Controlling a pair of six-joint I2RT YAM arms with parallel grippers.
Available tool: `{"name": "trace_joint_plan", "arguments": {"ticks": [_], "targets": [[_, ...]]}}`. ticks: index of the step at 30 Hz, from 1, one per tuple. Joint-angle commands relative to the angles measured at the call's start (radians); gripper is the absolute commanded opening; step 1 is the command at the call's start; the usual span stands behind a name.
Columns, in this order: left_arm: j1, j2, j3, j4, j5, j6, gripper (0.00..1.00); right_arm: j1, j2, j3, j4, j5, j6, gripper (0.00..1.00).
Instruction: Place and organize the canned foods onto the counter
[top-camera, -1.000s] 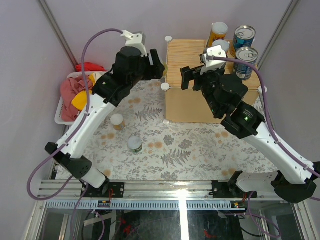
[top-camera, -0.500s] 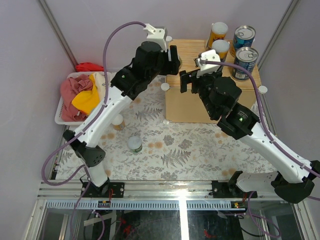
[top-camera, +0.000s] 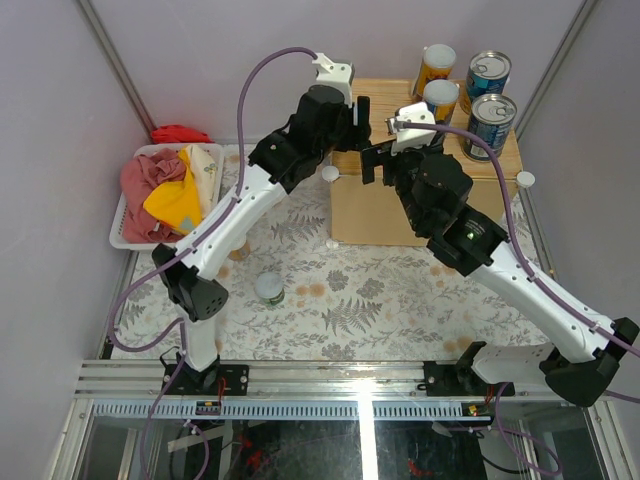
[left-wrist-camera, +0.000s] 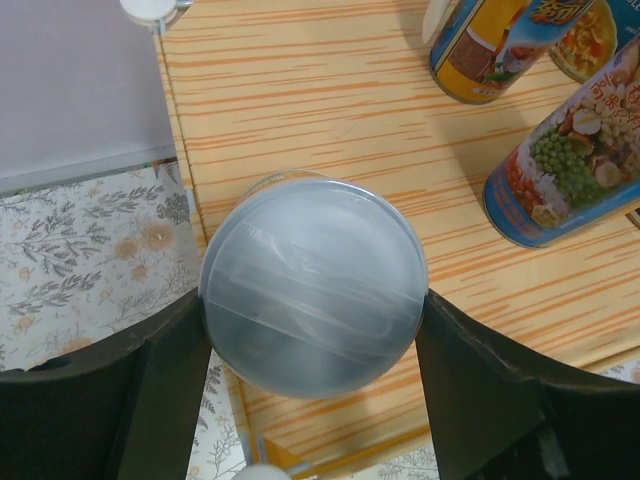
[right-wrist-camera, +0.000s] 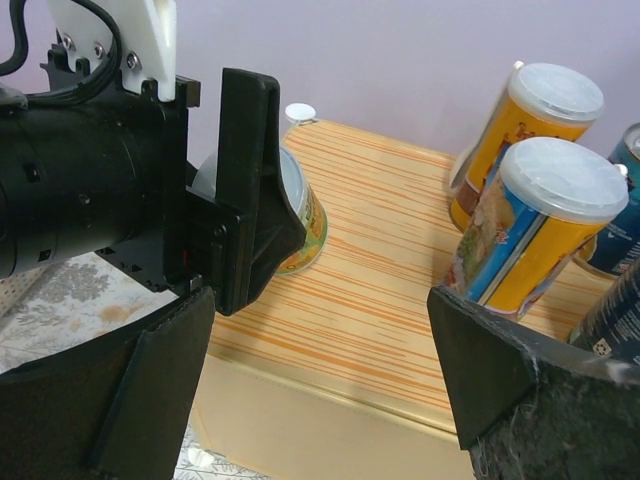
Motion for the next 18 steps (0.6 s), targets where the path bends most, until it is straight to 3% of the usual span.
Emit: {"name": "trace_joint_plan", "arguments": {"ticks": [1, 5, 14, 18], "targets": [[-0.006, 0.006, 0.089, 0.189, -0.021, 0.029, 0.01, -0.031, -0.008, -0.004, 0.058, -0.008, 0.016, 0.95], [-0.006, 0.039, 0.114, 0.197, -0.021, 0.034, 0.07, -0.047, -0.01, -0.017, 0.055, -0.018, 0.027, 0.95], [-0.007, 0.082, 0.143, 0.222, -0.039, 0.038, 0.5, -0.075, 0.002, -0.023, 0.058, -0.042, 0.037, 0.95], [-0.005, 0.106, 0.167, 0.228, -0.044, 0.04, 0.62, -0.088, 0.012, -0.022, 0.061, -0.057, 0.041, 0.95]]}}
